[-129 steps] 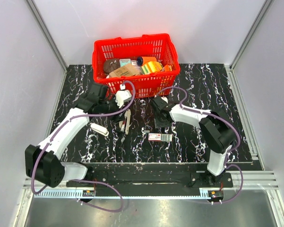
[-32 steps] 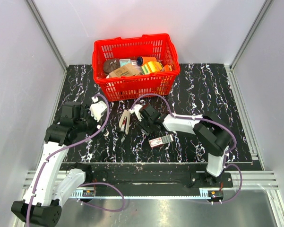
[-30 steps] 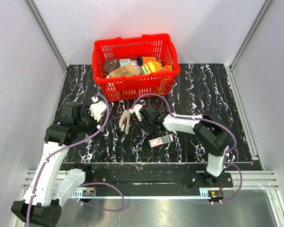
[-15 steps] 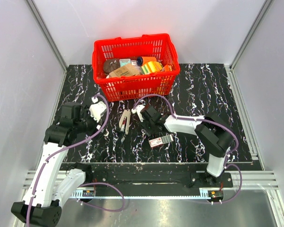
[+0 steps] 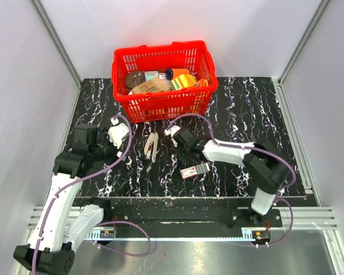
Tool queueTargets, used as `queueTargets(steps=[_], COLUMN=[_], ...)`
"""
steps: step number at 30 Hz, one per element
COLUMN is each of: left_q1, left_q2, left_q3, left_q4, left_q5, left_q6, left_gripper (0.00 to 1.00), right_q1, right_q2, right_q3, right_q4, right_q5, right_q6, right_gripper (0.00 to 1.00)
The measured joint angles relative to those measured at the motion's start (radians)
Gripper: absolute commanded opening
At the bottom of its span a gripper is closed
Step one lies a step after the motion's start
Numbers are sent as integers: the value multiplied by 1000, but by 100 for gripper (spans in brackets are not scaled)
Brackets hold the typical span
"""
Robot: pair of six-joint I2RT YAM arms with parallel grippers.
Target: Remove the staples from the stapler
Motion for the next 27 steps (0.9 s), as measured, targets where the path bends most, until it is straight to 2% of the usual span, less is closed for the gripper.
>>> queueTargets(steps=[2,10,16,27], left_q1=[0,0,0,0], left_q2=[2,4,4,4], left_q3=[0,0,0,0], left_q4=[0,0,0,0], left_q5=[3,3,4,5], left_q6=[0,8,11,12], left_gripper=[83,83,83,83], right_q1=[0,0,5,24], right_q2=[-50,-259,-272,-277], right_q3=[-24,-157,-239,-254], right_q4=[-21,-60,-124,-148], right_q5=[23,119,165,216], right_q6=[48,285,402,465], right_gripper=[0,0,0,0])
